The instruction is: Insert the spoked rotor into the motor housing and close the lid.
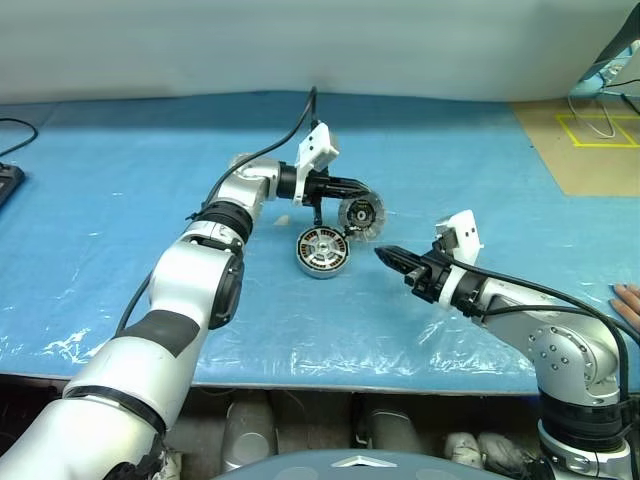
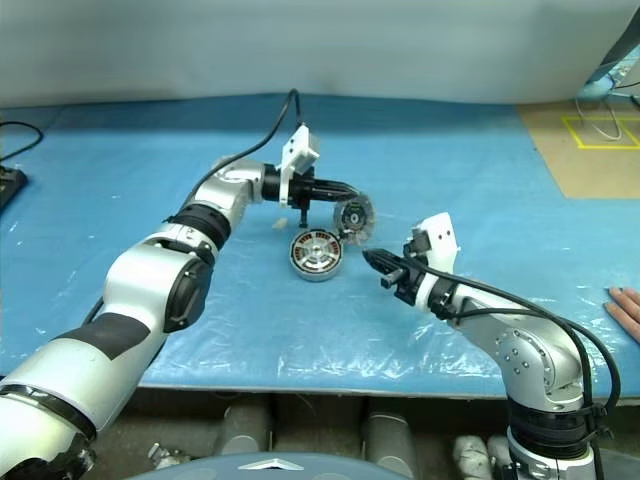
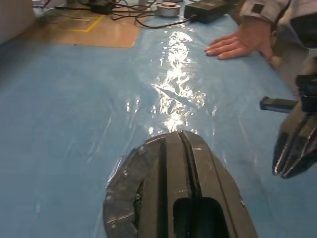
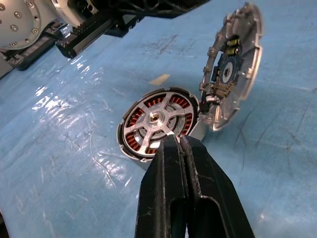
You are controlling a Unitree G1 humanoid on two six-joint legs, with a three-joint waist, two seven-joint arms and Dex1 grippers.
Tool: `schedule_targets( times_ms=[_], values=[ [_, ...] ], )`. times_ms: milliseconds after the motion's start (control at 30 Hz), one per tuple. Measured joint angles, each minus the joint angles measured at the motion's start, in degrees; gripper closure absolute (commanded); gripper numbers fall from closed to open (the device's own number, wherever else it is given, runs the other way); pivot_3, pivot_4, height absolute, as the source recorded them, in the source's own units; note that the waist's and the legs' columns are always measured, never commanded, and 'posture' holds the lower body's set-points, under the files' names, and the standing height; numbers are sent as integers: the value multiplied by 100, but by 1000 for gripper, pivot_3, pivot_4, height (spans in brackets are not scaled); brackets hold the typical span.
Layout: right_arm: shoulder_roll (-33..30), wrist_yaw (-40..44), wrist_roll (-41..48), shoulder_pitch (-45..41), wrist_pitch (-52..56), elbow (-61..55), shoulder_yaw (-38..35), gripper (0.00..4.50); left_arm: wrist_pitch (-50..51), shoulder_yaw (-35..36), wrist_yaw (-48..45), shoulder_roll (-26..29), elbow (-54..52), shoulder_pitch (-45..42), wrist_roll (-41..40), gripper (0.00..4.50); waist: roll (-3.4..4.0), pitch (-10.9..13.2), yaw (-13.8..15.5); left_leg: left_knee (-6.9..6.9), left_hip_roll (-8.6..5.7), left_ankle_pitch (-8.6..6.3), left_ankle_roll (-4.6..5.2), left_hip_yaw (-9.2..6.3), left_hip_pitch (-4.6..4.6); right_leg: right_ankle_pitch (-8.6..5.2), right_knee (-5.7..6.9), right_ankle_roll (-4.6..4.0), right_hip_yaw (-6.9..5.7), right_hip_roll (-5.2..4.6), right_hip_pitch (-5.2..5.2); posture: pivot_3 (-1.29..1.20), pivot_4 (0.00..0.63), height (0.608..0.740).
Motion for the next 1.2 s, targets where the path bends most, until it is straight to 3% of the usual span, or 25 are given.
schedule_targets(
  times_ms=[167, 300, 567, 800, 967, 1200],
  values=[
    [-34, -9, 186, -1, -158, 271, -513, 4500, 233, 350, -396, 116, -174, -124, -427, 4470, -1, 2, 8, 0, -4, 0, 0, 0, -5, 0, -2, 0, -1, 0, -1, 0, 150, 740],
    [-236, -85, 28, 6, -471, 482, -914, 4500, 576, 469, -972, 517, -762, 50, -694, 4470, 3, 0, -17, -4, 0, 0, 0, 1, 5, -1, -1, -2, 1, 1, 0, 0, 150, 740],
    [367, -467, -1166, -692, -1391, 1891, -44, 4500, 1708, -34, -1202, 1415, -3327, 2617, -884, 4470, 18, 0, -124, 3, 15, 0, 1, 8, -8, -2, 13, -10, -1, 12, -15, 0, 150, 740],
    [800, 245, -1595, -1777, -1948, 3419, 754, 4500, 3199, 53, -432, 1955, -5829, 3768, -1530, 4470, 21, 2, -91, 8, 9, 2, 4, 14, -23, -16, 10, -33, -5, 1, -18, 0, 150, 740],
    [816, 983, -1488, -2285, -1979, 3523, 864, 4500, 3574, -28, -111, 2135, -6465, 4137, -1728, 4470, 21, 2, -98, 9, 27, 2, 5, 12, -19, -15, 16, -31, -6, 19, -19, 0, 150, 740],
    [730, 1576, -1469, -2340, -1835, 3330, 1162, 4500, 3711, -34, 201, 2226, -6604, 4159, -1943, 4470, 21, 2, -98, 13, 30, 2, 4, 13, -18, -14, 19, -30, -5, 26, -19, 0, 150, 740]
  ],
)
